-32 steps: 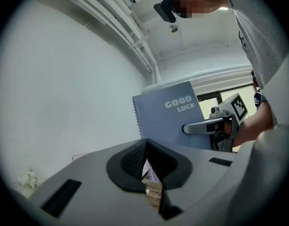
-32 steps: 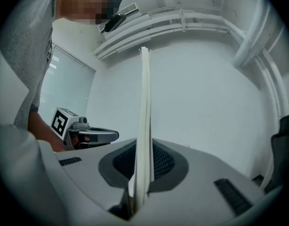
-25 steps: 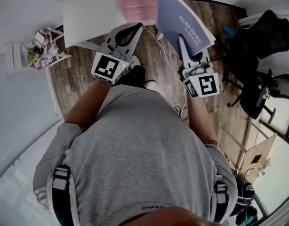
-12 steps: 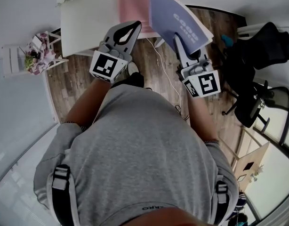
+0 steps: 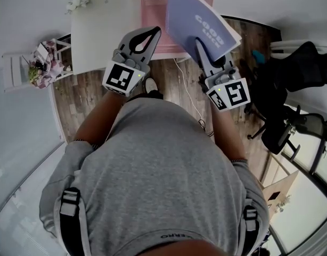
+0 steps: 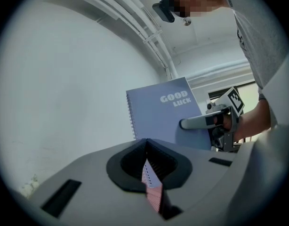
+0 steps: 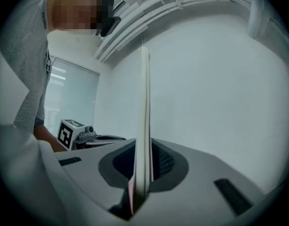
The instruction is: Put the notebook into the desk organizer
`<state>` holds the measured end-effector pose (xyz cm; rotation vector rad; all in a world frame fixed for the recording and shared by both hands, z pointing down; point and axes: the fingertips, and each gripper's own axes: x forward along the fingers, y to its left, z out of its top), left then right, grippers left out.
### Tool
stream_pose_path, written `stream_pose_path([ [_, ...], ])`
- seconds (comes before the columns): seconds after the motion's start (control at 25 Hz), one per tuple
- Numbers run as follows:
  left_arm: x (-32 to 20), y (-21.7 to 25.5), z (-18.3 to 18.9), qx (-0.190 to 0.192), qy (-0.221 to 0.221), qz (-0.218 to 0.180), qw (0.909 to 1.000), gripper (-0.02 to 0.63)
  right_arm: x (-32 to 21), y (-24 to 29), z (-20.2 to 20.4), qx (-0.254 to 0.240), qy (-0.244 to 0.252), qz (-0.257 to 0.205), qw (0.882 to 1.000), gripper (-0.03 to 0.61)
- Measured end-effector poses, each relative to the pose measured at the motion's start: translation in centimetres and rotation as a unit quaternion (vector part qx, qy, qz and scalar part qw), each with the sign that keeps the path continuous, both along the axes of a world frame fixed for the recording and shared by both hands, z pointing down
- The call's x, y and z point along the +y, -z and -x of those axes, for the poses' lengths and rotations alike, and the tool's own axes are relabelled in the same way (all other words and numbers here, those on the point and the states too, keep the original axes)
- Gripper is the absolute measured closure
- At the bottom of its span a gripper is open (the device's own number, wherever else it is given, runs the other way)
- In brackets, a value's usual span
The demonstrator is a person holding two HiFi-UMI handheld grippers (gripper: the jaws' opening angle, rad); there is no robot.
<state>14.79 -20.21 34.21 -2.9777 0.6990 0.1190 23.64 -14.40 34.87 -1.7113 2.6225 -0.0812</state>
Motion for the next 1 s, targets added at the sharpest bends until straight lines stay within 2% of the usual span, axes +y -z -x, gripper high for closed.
stream_pose_path([
  [0.24, -2.6, 0.1, -0.2, 0.014, 0.000, 0.005, 0.9999, 0.594, -3.3, -0.8, 0.0, -0.025, 0.022, 0.033, 0.999, 0.538],
  [0.48, -4.3, -0.4, -0.2, 0.005, 0.022, 0.005, 0.9997, 0.594, -5.4, -1.8, -0.5, -0.067, 0.053, 0.071, 0.994, 0.538],
  [0.72, -5.9, -0.1, -0.7, 0.010, 0.075, 0.011, 0.9970, 0.594, -7.9, -2.8, -1.6, -0.134, 0.114, 0.124, 0.977, 0.538],
  [1.0, -6.7, -0.5, -0.6, -0.003, 0.126, 0.004, 0.9920, 0.594, -10.1, -4.2, -1.6, -0.177, 0.174, 0.179, 0.952, 0.538],
])
